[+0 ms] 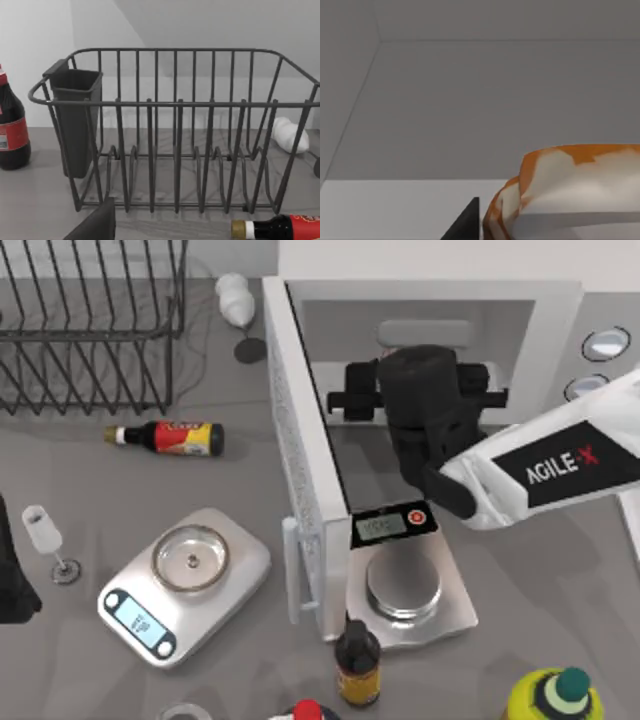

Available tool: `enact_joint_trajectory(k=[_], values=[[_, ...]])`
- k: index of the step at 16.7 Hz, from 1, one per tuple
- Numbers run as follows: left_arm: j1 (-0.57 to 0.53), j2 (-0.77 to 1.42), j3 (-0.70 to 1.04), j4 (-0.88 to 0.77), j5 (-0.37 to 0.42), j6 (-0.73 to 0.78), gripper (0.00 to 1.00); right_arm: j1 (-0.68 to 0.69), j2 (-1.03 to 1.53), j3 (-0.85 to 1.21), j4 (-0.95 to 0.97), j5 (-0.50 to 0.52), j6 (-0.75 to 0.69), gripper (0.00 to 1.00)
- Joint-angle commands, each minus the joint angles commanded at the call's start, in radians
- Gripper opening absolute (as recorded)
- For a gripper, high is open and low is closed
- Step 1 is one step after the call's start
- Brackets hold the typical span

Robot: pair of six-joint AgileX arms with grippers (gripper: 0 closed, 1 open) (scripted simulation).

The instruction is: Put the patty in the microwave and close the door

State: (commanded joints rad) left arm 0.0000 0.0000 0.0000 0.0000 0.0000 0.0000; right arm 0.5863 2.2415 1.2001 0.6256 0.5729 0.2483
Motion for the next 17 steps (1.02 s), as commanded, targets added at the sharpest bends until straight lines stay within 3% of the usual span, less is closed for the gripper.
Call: enact_joint_trajectory(k=[12,17], values=[[0.0,0.0,0.0,0.0,0.0,0.0,1.0,-0.123,0.315,0.599,-0.199,-0.109,-0.061,0.0],[0.0,0.0,0.0,0.0,0.0,0.0,1.0,-0.143,0.407,0.692,-0.259,-0.123,-0.07,0.0]])
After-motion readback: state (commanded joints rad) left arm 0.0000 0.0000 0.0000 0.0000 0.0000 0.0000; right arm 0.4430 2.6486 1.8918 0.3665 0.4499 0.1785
